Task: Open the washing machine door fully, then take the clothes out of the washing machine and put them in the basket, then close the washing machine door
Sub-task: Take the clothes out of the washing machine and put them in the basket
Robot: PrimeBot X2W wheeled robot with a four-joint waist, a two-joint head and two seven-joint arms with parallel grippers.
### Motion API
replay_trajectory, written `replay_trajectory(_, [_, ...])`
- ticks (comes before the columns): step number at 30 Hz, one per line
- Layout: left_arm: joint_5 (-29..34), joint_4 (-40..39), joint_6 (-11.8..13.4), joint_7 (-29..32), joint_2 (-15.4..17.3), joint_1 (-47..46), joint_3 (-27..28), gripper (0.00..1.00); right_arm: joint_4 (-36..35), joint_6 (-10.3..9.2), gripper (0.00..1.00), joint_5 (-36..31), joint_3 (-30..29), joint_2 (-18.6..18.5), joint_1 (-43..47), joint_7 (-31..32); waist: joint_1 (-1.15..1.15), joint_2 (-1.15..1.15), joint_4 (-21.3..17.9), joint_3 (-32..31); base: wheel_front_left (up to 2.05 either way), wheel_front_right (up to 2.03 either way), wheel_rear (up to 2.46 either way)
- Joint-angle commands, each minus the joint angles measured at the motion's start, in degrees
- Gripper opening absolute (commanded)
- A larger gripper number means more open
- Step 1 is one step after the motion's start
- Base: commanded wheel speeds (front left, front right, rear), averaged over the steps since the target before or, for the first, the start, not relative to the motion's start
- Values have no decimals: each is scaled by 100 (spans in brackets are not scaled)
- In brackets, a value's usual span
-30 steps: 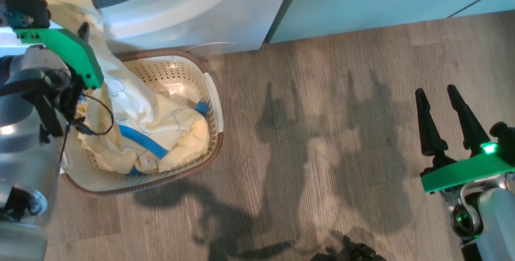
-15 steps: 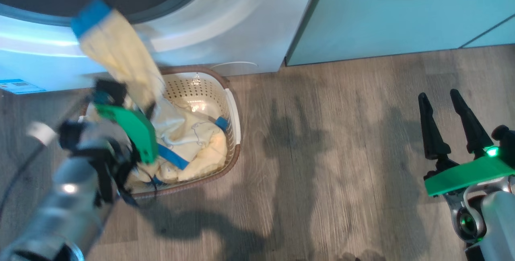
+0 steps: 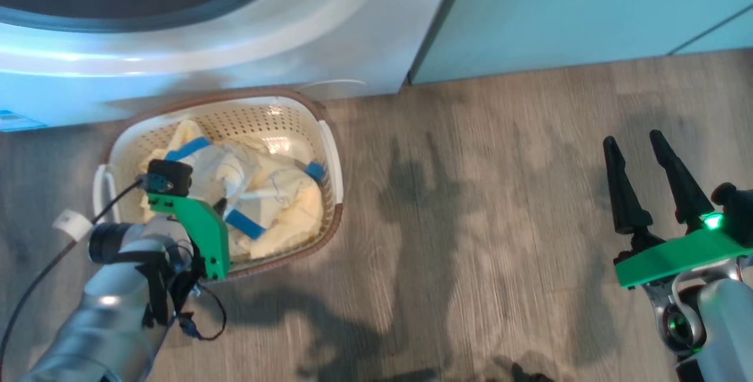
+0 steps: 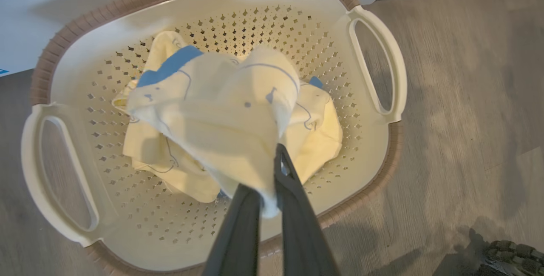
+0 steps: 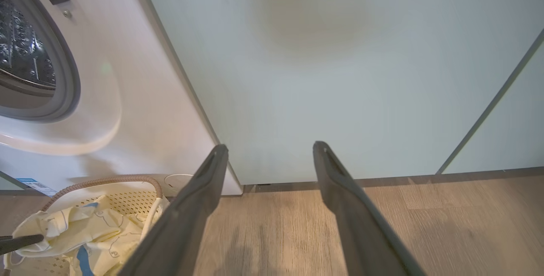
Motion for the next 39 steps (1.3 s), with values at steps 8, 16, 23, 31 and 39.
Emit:
replay_trajectory(8, [-112, 641, -6, 203, 186, -545, -40, 0, -179, 20, 100, 83, 97, 39, -171, -54, 0, 0, -330, 537, 0, 0, 0])
replay_trajectory(16, [-284, 1186, -6, 468, 308, -614, -58, 0, -193, 20, 100, 104, 156, 148, -360, -54, 0, 0, -544, 920, 0, 0, 0])
replay_trajectory(23, [-303, 1308, 1, 198, 346, -577, -128, 54, -170, 20, 100, 83, 108, 206, -390, -54, 0, 0, -538, 976, 0, 0, 0])
replay_trajectory(31, [-374, 1364, 0, -170, 206, -552, -105, 100, -123, 20, 100, 55, 110, 145, -354, -54, 0, 0, -379, 681, 0, 0, 0])
replay_trajectory(39, [-361, 1394, 135, -271, 153, -420, -157, 100, -84, 20, 100, 47, 114, 69, -212, -54, 0, 0, -213, 245, 0, 0, 0])
